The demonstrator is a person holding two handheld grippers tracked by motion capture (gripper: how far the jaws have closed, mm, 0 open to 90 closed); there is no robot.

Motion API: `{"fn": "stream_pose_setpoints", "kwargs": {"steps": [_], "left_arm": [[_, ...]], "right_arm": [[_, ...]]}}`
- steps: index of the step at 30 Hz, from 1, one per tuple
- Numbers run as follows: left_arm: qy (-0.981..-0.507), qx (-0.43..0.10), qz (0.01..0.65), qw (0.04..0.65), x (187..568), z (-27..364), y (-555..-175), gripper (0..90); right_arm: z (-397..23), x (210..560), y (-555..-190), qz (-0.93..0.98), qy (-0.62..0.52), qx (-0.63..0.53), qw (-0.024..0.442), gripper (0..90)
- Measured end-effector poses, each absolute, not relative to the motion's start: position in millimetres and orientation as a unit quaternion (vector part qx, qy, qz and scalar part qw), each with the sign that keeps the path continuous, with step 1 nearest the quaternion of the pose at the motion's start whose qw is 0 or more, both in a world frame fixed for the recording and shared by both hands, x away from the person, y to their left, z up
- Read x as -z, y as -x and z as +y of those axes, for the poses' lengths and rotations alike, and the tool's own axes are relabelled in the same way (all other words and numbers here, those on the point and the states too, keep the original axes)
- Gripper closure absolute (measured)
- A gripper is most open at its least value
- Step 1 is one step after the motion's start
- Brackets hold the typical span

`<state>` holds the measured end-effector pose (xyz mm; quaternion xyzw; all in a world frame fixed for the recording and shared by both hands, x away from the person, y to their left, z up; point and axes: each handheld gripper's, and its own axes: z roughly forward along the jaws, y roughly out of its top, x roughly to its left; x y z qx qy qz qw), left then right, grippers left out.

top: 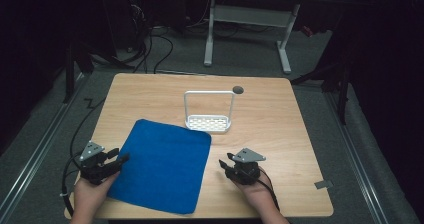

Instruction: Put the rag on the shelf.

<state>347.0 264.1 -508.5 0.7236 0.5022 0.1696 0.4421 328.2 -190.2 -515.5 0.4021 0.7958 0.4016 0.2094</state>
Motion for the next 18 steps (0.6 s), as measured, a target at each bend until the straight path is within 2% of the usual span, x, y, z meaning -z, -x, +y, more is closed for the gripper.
{"fn": "stream_pose_setpoints", "kwargs": {"steps": [13, 18], "left_arm": [[-0.725, -0.181, 0.509, 0.427, 509.6, 263.7, -352.2, 52.6], [-0.735, -0.171, 0.503, 0.421, 511.8, 263.0, -350.6, 61.2]], "right_arm": [[-198.1, 512.6, -328.8, 0.796, -0.392, -0.409, 0.214, 60.5], [-192.8, 510.9, -327.8, 0.799, -0.383, -0.414, 0.209, 64.1]]}}
